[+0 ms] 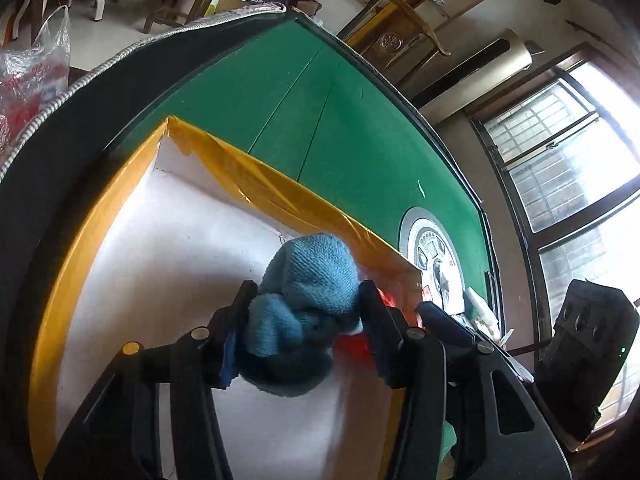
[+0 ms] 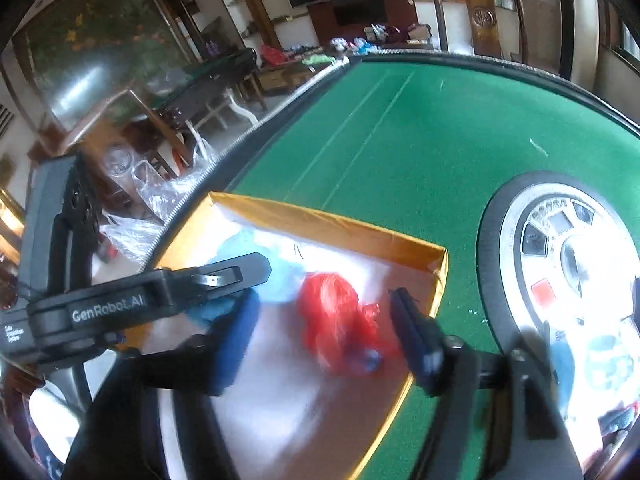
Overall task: Organize soft objects
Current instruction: 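Carry the towel and red bag into the yellow-rimmed tray and open both tools, then grasp the pink tissue pack with the left tool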
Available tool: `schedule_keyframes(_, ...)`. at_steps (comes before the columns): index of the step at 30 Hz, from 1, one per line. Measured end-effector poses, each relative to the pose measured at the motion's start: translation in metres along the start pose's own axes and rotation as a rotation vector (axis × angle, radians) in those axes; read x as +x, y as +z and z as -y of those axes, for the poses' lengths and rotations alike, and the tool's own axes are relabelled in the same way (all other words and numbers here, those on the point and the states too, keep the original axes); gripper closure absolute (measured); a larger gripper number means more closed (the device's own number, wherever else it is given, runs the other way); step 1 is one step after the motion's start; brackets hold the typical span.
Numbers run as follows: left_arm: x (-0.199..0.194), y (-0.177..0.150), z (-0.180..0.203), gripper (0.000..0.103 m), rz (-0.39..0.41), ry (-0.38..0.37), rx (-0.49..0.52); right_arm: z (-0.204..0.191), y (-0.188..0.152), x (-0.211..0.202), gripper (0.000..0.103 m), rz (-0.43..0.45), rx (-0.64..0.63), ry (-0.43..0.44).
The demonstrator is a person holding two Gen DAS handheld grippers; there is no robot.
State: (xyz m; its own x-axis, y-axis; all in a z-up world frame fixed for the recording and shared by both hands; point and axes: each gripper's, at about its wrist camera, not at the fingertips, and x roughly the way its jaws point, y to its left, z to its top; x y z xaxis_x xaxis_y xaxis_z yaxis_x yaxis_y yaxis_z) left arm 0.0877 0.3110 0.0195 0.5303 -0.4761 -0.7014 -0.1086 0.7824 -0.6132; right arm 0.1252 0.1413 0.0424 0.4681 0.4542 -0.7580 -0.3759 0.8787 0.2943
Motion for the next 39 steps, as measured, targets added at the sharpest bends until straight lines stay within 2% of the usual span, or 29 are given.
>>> schedule_keyframes(2,-0.005,0.001,0.002,0.04,0.02,-0.021,-0.004,0.002,0.002,-0.008,0.038,0.024,-0.008,-0.013)
schedule_keyframes(4,-0.009,0.003,0.004,0.04,0.028,-0.029,-0.001,0.005,0.003,-0.018,0.038,0.056,0.0,-0.017)
schedule_keyframes(8,-0.02,-0.001,0.011,0.04,0.052,0.006,0.012,0.021,-0.009,-0.061,0.038,0.135,0.009,-0.012)
schedule_keyframes(11,-0.037,-0.008,0.025,0.04,0.082,0.003,0.025,0.037,-0.026,-0.104,0.037,0.234,-0.002,-0.07)
schedule_keyframes(13,-0.05,-0.014,0.042,0.04,0.105,-0.008,0.06,0.054,-0.042,-0.134,0.027,0.304,0.013,-0.128)
schedule_keyframes(16,-0.062,-0.035,0.069,0.037,0.115,-0.041,0.116,0.086,-0.063,-0.165,0.025,0.364,0.055,-0.199)
schedule_keyframes(18,-0.062,-0.054,0.092,0.031,0.099,-0.069,0.15,0.108,-0.079,-0.177,0.025,0.378,0.084,-0.248)
schedule_keyframes(21,-0.053,-0.084,0.118,0.03,0.051,-0.107,0.197,0.14,-0.092,-0.186,0.025,0.387,0.131,-0.307)
schedule_keyframes(25,-0.022,-0.118,0.157,0.03,-0.048,-0.118,0.241,0.187,-0.114,-0.197,0.025,0.418,0.242,-0.29)
schedule_keyframes(28,0.008,-0.137,0.174,0.03,-0.105,-0.085,0.25,0.216,-0.129,-0.204,0.025,0.448,0.296,-0.272)
schedule_keyframes(30,0.028,-0.143,0.181,0.03,-0.136,-0.047,0.246,0.227,-0.135,-0.204,0.026,0.427,0.316,-0.283)
schedule_keyframes(32,0.045,-0.15,0.187,0.031,-0.149,-0.011,0.253,0.233,-0.14,-0.211,0.026,0.431,0.335,-0.244)
schedule_keyframes(39,0.081,-0.162,0.211,0.031,-0.096,0.137,0.283,0.232,-0.143,-0.21,0.025,0.441,0.339,-0.176)
